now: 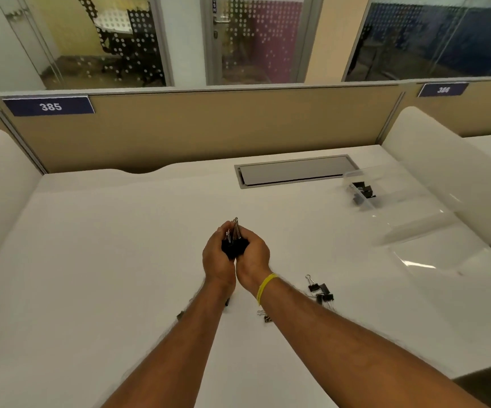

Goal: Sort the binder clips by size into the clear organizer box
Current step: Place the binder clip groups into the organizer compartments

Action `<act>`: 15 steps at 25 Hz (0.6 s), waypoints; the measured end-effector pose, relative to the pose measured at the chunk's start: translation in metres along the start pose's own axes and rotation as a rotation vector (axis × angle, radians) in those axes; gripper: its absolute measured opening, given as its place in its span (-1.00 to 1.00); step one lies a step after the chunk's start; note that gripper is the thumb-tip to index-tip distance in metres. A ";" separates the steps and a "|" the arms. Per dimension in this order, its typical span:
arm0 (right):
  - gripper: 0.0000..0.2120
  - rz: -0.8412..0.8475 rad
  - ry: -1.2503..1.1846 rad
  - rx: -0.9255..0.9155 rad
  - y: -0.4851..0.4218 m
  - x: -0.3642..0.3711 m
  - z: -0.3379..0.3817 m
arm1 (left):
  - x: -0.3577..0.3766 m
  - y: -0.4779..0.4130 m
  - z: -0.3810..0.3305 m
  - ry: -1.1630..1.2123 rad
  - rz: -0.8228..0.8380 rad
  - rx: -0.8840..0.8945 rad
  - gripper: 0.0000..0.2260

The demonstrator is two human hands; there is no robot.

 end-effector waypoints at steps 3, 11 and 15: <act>-0.79 -0.022 0.035 -0.108 0.006 -0.016 0.034 | 0.029 0.013 0.011 -0.150 0.013 0.016 -0.81; -0.81 -0.157 0.246 -0.365 -0.001 -0.077 0.134 | 0.123 0.030 0.067 -0.383 0.135 0.056 -0.84; -0.81 -0.214 0.244 -0.429 0.001 -0.108 0.191 | 0.177 0.039 0.097 -0.499 0.167 0.084 -0.86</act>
Point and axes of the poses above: each hand's wrist, its own y-axis away from the middle knuckle, its own x-axis out of the palm, z = x × y, the point moved 9 cm from there along -y, towards the middle knuckle, and after that the axes turned 11 degrees about -y, right-handed, at the moved point
